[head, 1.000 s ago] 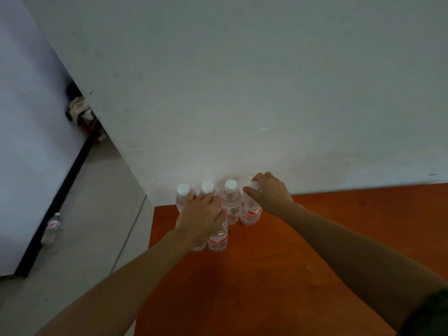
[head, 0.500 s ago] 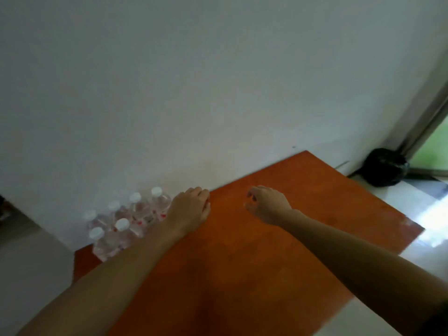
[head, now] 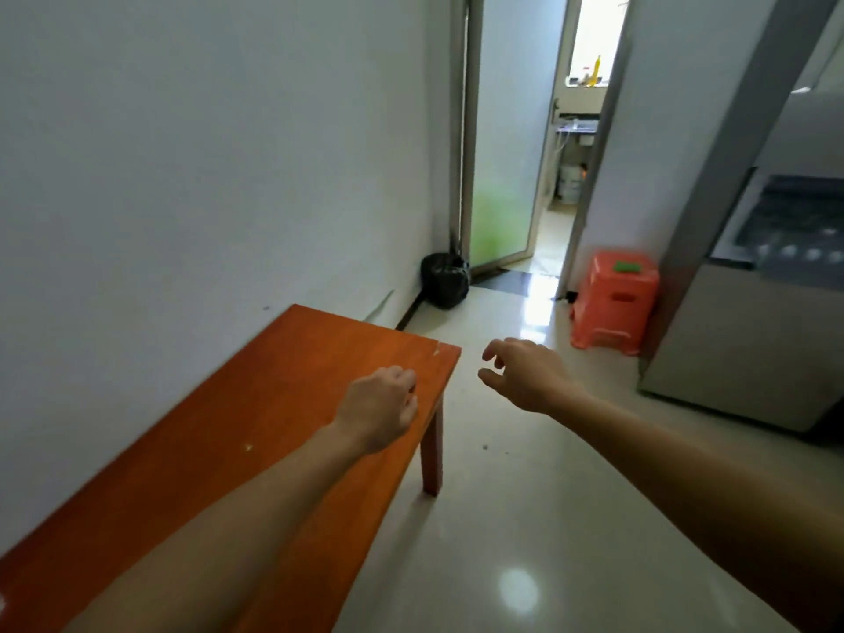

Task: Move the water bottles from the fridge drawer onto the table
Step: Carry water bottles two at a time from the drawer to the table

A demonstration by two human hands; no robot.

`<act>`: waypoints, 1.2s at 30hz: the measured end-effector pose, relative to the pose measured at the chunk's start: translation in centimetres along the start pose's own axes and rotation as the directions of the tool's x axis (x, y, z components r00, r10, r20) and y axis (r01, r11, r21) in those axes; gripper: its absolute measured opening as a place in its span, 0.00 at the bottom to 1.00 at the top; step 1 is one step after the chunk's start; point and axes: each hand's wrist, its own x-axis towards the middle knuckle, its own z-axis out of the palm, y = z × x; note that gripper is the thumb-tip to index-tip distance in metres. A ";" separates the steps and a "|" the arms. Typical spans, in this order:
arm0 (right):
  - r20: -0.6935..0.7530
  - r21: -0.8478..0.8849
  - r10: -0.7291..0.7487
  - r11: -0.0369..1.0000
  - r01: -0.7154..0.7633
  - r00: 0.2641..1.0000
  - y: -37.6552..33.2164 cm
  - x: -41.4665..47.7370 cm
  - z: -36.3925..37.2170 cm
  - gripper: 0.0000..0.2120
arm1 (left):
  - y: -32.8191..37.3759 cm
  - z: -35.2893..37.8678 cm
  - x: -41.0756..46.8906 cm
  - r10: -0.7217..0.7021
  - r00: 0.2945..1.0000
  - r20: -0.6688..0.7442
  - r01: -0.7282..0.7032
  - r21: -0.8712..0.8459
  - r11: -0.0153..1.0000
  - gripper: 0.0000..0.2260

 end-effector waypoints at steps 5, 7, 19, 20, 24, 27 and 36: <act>-0.022 0.027 0.170 0.985 -0.170 0.985 10.1 0.8 -1.2 0.17 | 4.6 3.3 10.2 0.147 0.988 0.037 -0.146 -0.034 0.989 0.06; -0.043 0.031 0.234 0.972 -0.233 0.971 14.1 1.9 -1.8 0.17 | 6.3 5.0 14.7 0.192 0.980 0.045 -0.190 -0.041 0.981 0.08; -0.152 0.069 0.666 0.744 -0.664 0.730 37.0 4.9 -9.1 0.17 | 21.5 10.7 41.0 0.524 0.849 0.068 -0.510 -0.150 0.847 0.09; -0.152 0.075 0.694 0.718 -0.692 0.704 39.0 4.4 -9.2 0.17 | 23.1 11.6 42.5 0.550 0.831 0.082 -0.533 -0.169 0.829 0.09; -0.166 0.096 0.775 0.628 -0.773 0.609 46.8 3.3 -10.3 0.17 | 29.3 15.2 48.0 0.649 0.752 0.115 -0.615 -0.231 0.754 0.07; -0.172 0.089 0.793 0.603 -0.793 0.584 53.0 3.7 -11.0 0.17 | 33.9 17.5 52.5 0.705 0.700 0.117 -0.673 -0.221 0.705 0.07; -0.183 0.145 0.808 0.585 -0.798 0.560 72.0 9.4 -15.6 0.17 | 45.3 22.0 67.6 0.686 0.714 0.136 -0.650 -0.234 0.723 0.06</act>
